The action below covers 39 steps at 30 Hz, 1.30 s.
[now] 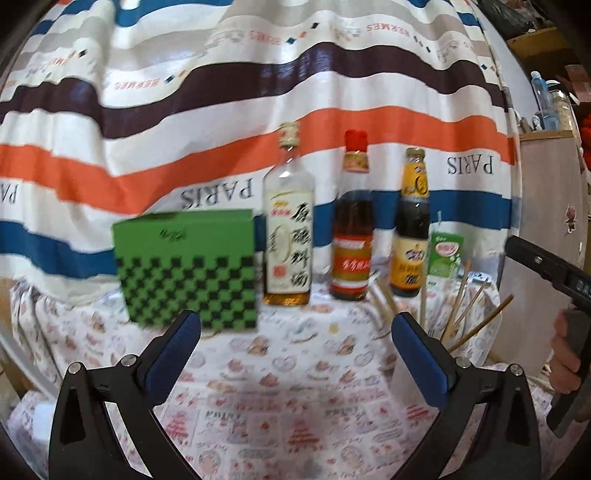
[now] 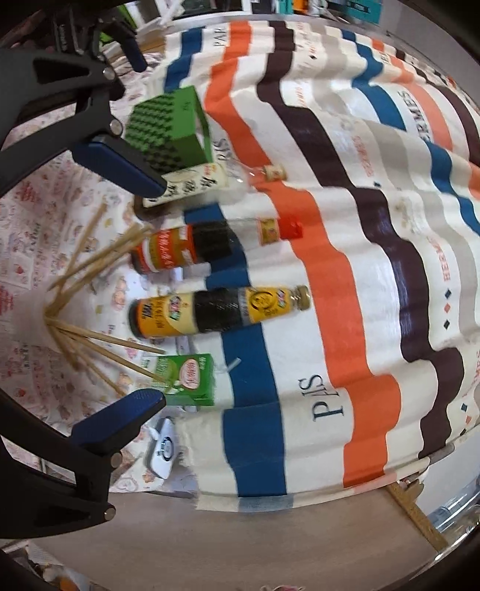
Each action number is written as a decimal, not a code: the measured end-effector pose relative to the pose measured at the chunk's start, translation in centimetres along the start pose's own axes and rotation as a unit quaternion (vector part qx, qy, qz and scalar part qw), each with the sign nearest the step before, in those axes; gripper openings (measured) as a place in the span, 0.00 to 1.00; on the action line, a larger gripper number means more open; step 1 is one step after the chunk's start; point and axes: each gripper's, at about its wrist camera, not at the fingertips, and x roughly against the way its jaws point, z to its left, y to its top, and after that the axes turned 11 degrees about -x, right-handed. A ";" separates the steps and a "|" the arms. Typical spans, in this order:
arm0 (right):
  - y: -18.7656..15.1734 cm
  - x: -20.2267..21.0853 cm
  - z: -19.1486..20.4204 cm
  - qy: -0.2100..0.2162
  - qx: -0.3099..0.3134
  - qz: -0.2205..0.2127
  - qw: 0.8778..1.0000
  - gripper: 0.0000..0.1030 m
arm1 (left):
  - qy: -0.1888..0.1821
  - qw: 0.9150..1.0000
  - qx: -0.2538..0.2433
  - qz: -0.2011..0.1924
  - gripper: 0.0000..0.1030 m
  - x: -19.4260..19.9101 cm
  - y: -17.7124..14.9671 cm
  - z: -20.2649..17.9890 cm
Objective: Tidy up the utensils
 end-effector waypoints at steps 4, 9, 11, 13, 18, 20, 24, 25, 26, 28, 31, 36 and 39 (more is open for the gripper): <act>-2.6 0.8 -0.3 -0.022 0.010 -0.006 1.000 1.00 | -0.004 1.000 0.007 0.014 0.99 0.1 -2.3 0.6; -5.6 0.0 -1.6 -0.031 0.016 0.030 0.999 1.00 | 0.015 1.000 0.008 0.024 0.99 -0.1 -5.0 0.7; -6.7 -0.7 -2.2 -0.040 0.010 0.043 0.998 1.00 | 0.017 0.999 0.013 0.024 0.99 -0.3 -5.9 0.7; -7.5 -1.2 -2.5 -0.042 0.010 0.056 0.998 1.00 | 0.009 0.999 0.019 0.035 0.99 -0.7 -6.6 0.8; -9.0 -1.5 -2.4 -0.052 0.031 0.063 0.996 1.00 | 0.004 0.997 0.031 0.071 0.99 -1.9 -8.1 1.1; -9.4 -1.4 -2.1 -0.055 0.037 0.064 0.996 1.00 | 0.002 0.997 0.036 0.075 0.99 -2.1 -8.4 1.1; -10.0 -1.7 -1.8 -0.053 0.046 0.072 0.995 1.00 | 0.009 0.997 0.026 0.075 0.99 -2.1 -8.9 0.5; -10.2 -1.8 -1.8 -0.055 0.047 0.073 0.995 1.00 | 0.014 0.997 0.024 0.075 0.99 -2.2 -9.0 0.5; -10.4 -1.9 -1.8 -0.056 0.047 0.075 0.994 1.00 | 0.017 0.997 0.025 0.075 0.99 -2.3 -9.1 0.6; -10.7 -2.1 -1.8 -0.056 0.044 0.080 0.994 1.00 | 0.019 0.996 0.033 0.078 0.99 -2.5 -9.5 0.8; -10.9 -2.5 -1.8 -0.051 0.046 0.093 0.993 1.00 | 0.024 0.995 0.040 0.089 0.99 -2.9 -9.7 0.9; -10.9 -2.5 -1.7 -0.063 0.048 0.092 0.993 1.00 | 0.033 0.995 0.028 0.087 0.99 -2.8 -9.7 0.4; -10.9 -2.5 -1.5 -0.064 0.052 0.092 0.992 1.00 | 0.031 0.996 0.011 0.083 0.99 -2.7 -9.6 -0.2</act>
